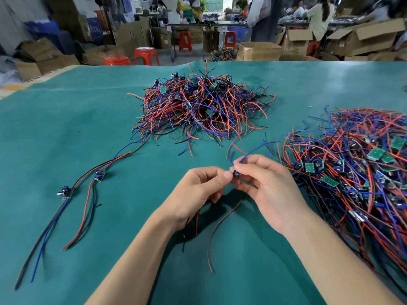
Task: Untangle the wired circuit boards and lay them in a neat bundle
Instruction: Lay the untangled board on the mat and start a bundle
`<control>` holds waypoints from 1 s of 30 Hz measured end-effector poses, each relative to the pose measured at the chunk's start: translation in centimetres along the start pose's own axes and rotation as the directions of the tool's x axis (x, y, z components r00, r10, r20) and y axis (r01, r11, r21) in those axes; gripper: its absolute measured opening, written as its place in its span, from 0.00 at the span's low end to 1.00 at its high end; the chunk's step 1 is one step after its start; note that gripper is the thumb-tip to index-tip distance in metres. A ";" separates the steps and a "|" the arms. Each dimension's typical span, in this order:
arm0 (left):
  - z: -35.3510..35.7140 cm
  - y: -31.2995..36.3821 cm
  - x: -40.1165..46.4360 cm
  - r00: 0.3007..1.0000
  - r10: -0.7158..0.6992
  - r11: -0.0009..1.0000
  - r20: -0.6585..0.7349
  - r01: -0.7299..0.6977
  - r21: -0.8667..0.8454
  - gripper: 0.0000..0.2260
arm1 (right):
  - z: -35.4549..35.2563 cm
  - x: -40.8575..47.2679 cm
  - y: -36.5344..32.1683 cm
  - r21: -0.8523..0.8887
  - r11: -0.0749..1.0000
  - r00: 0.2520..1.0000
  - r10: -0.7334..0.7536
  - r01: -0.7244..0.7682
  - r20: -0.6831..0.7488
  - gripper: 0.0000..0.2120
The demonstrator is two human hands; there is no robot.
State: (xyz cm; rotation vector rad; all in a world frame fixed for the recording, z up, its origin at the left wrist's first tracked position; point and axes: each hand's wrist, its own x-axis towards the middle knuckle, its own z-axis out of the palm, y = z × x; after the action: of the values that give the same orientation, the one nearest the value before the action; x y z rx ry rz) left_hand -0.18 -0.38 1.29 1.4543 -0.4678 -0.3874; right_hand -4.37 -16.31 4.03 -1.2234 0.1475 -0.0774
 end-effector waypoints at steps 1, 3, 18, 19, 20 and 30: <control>0.0 0.0 0.0 1.000 0.016 0.999 -0.012 -0.016 0.037 0.12 | 0.0 0.0 0.1 -0.011 1.000 1.000 -0.012 0.012 0.003 0.02; 0.1 -0.2 0.0 0.999 0.045 0.994 -0.027 -0.042 0.102 0.11 | -0.1 0.0 0.1 -0.045 0.998 0.999 -0.037 0.036 -0.014 0.04; 0.0 0.0 0.1 0.999 0.020 0.999 0.035 -0.022 0.042 0.10 | -3.5 2.0 -1.3 -0.275 0.908 0.760 -0.416 0.317 -0.499 0.09; 0.0 0.0 0.1 0.999 0.017 0.999 0.036 -0.018 0.041 0.10 | -3.8 2.1 -1.4 -0.225 0.918 0.741 -0.396 0.326 -0.542 0.08; 0.0 -0.1 0.1 0.999 0.014 0.999 0.035 -0.015 0.040 0.10 | -4.0 2.2 -1.5 -0.183 0.924 0.720 -0.377 0.335 -0.583 0.08; -0.2 -0.3 0.8 0.994 -0.027 0.977 -0.107 0.003 -0.215 0.08 | -2.6 1.5 -0.5 -0.365 0.894 0.851 -0.392 0.261 -0.350 0.08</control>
State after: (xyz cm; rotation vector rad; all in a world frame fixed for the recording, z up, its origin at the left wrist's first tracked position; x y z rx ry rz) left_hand 0.61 -0.62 0.98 1.2629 -0.3166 -0.3565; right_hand -3.28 -19.14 3.55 -1.5228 0.3293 -0.6451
